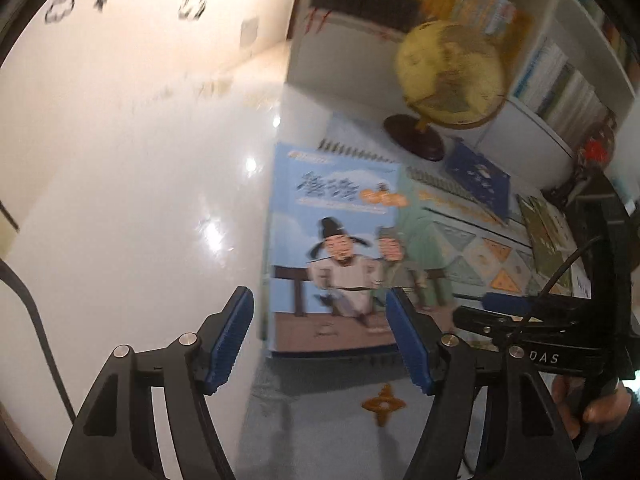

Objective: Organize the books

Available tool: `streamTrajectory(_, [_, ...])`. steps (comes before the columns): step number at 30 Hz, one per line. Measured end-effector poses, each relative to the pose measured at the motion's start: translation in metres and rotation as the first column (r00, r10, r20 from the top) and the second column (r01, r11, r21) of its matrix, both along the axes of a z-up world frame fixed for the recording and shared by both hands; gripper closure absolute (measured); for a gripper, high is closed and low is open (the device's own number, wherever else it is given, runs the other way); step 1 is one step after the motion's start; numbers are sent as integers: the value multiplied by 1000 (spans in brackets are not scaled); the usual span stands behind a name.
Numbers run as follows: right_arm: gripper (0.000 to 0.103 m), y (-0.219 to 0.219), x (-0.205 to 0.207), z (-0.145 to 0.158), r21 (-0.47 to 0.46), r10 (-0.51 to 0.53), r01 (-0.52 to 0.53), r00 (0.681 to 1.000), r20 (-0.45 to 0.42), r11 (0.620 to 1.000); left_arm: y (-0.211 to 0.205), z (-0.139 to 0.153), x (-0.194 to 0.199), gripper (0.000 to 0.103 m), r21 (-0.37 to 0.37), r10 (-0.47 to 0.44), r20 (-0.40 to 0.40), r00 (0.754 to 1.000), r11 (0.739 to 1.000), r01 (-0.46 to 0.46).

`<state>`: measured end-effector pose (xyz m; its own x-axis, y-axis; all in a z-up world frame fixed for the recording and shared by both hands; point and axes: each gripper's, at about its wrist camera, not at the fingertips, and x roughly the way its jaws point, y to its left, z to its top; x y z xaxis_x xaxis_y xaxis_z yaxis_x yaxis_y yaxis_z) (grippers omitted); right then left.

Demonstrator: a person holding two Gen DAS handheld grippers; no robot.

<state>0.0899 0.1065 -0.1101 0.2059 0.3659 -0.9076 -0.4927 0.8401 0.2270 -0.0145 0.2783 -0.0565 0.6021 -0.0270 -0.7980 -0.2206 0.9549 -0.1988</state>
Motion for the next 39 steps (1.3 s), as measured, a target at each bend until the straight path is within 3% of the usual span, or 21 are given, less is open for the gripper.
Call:
streamTrajectory(6, [46, -88, -38, 45, -17, -112, 117, 978, 178, 993, -72, 43, -5, 32, 21, -82, 87, 993, 997, 80])
streamTrajectory(8, [46, -124, -53, 67, -13, -154, 163, 954, 258, 987, -99, 57, -7, 22, 37, -87, 101, 991, 996, 84])
streamTrajectory(11, [40, -178, -74, 96, 1, -225, 239, 910, 348, 971, -147, 74, -10, 21, 74, -98, 116, 988, 993, 89])
streamTrajectory(12, [33, -200, -84, 105, 10, -253, 269, 891, 376, 963, -169, 81, -15, 21, 68, -110, 139, 984, 993, 101])
streamTrajectory(15, [30, -243, -99, 119, 31, -290, 304, 867, 406, 952, -213, 95, -26, 14, 51, -107, 191, 976, 994, 99])
streamTrajectory(18, [30, -289, -114, 127, 31, -323, 342, 848, 421, 939, -253, 104, -31, 10, 45, -106, 196, 975, 994, 99])
streamTrajectory(23, [30, -358, -149, 142, 87, -392, 406, 771, 501, 910, -301, 117, -43, 10, 96, -96, 186, 978, 992, 79])
streamTrajectory(27, [24, -405, -161, 148, 122, -453, 456, 743, 494, 881, -330, 118, -47, 5, 95, -121, 183, 976, 990, 105])
streamTrajectory(31, [24, -452, -155, 140, 174, -573, 557, 707, 414, 812, -346, 101, -33, 5, 3, -183, 98, 978, 983, 184])
streamTrajectory(33, [24, -469, -149, 133, 187, -617, 595, 693, 373, 781, -357, 90, -23, 5, 12, -201, 93, 975, 980, 200])
streamTrajectory(36, [24, -498, -134, 122, 163, -652, 638, 686, 324, 753, -381, 69, 2, 5, 48, -256, 82, 963, 966, 253])
streamTrajectory(39, [24, -523, -118, 112, 123, -660, 658, 688, 302, 743, -414, 46, 31, 5, 15, -336, 41, 941, 942, 335])
